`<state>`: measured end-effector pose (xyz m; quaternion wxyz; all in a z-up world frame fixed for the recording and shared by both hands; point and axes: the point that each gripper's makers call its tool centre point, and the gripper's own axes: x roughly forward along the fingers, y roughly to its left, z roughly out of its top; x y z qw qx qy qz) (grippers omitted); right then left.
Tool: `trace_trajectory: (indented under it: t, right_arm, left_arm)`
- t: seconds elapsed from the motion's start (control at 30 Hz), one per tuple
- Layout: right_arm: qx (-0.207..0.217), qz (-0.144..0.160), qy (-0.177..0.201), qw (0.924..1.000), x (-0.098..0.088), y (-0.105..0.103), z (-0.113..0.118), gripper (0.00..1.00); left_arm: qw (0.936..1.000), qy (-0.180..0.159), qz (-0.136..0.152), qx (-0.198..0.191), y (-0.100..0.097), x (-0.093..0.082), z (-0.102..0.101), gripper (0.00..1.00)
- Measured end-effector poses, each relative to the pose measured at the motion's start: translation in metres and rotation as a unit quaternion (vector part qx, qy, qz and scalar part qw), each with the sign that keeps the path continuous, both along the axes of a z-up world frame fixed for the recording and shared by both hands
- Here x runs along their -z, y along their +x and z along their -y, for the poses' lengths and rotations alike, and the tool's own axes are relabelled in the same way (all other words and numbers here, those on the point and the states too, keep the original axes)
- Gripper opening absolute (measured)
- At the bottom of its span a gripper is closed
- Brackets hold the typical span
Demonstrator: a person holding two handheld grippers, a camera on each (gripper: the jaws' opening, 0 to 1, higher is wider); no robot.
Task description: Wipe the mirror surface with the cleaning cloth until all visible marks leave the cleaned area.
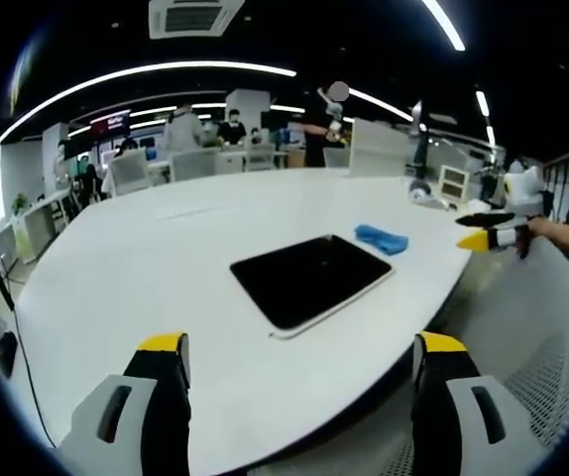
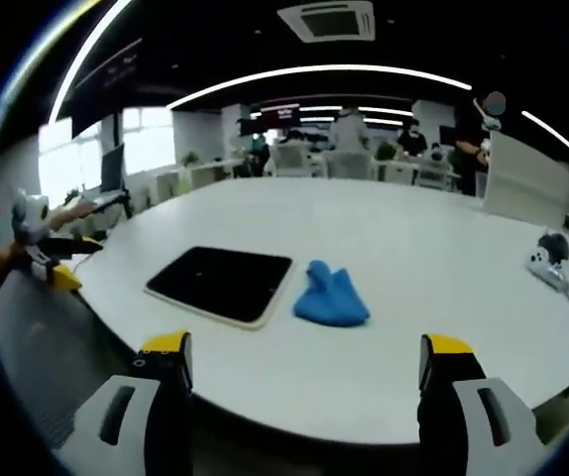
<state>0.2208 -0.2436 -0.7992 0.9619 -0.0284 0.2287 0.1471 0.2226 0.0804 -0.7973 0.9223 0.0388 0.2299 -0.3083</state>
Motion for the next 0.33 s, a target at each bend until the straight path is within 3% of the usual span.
trace_trajectory:
  t: [0.33]
  right_arm:
    - [-0.02,-0.014,-0.01,0.9997,0.0083,0.0005,-0.0007,0.92]
  left_arm:
    - [1.0,-0.002,0.0,-0.002,0.0007,-0.0002,-0.0002,0.94]
